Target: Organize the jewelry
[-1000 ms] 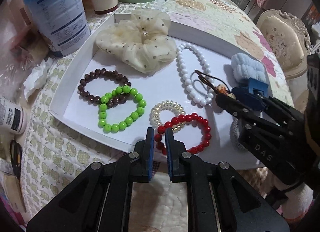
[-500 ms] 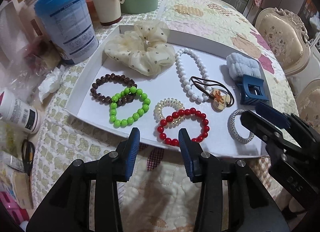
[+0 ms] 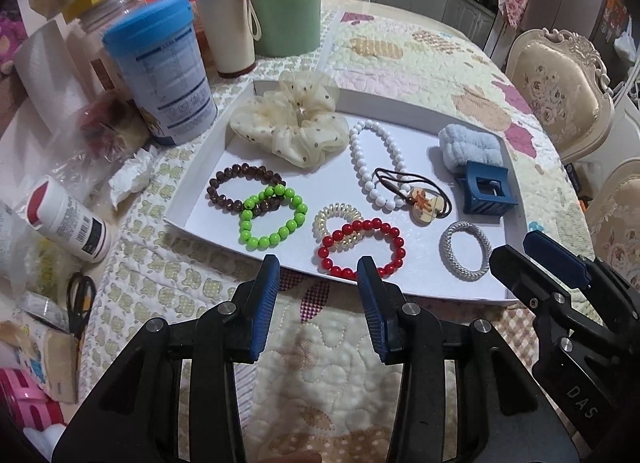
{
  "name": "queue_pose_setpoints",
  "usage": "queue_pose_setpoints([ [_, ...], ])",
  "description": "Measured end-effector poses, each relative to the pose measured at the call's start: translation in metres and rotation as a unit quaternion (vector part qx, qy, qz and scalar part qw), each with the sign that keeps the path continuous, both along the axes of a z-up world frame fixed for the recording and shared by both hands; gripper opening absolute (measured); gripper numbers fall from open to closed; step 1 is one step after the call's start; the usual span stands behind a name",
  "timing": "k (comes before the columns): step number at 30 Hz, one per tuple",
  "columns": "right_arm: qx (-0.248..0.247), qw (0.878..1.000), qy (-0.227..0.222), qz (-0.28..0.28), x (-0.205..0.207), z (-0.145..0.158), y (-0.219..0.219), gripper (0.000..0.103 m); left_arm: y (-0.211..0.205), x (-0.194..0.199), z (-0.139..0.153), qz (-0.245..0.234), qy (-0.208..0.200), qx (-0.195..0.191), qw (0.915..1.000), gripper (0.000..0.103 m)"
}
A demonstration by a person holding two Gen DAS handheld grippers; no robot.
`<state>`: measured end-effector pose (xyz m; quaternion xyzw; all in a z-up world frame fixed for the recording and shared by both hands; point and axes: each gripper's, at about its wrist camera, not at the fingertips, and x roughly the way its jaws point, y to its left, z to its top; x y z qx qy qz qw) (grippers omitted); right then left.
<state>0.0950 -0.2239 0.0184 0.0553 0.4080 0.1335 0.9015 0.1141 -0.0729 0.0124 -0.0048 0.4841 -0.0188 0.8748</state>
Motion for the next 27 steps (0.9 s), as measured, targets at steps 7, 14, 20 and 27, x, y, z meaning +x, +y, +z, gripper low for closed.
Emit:
queue_pose_setpoints([
  [7, -0.010, 1.000, -0.014, -0.016, -0.008, 0.014, 0.003, 0.046, 0.001, -0.012, 0.015, 0.004, -0.022, 0.002, 0.9997, 0.039],
  [14, -0.013, 1.000, -0.019, -0.021, -0.013, 0.021, 0.003, 0.051, 0.000, -0.019, 0.027, 0.006, -0.041, 0.008, 0.9991, 0.039],
  [20, -0.014, 0.999, -0.021, -0.020, -0.016, 0.025, 0.004, 0.052, 0.000, -0.021, 0.031, 0.006, -0.046, 0.011, 0.9989, 0.039],
  [27, -0.014, 0.999, -0.021, -0.020, -0.016, 0.025, 0.004, 0.053, 0.000, -0.023, 0.034, 0.007, -0.051, 0.014, 0.9986, 0.039],
])
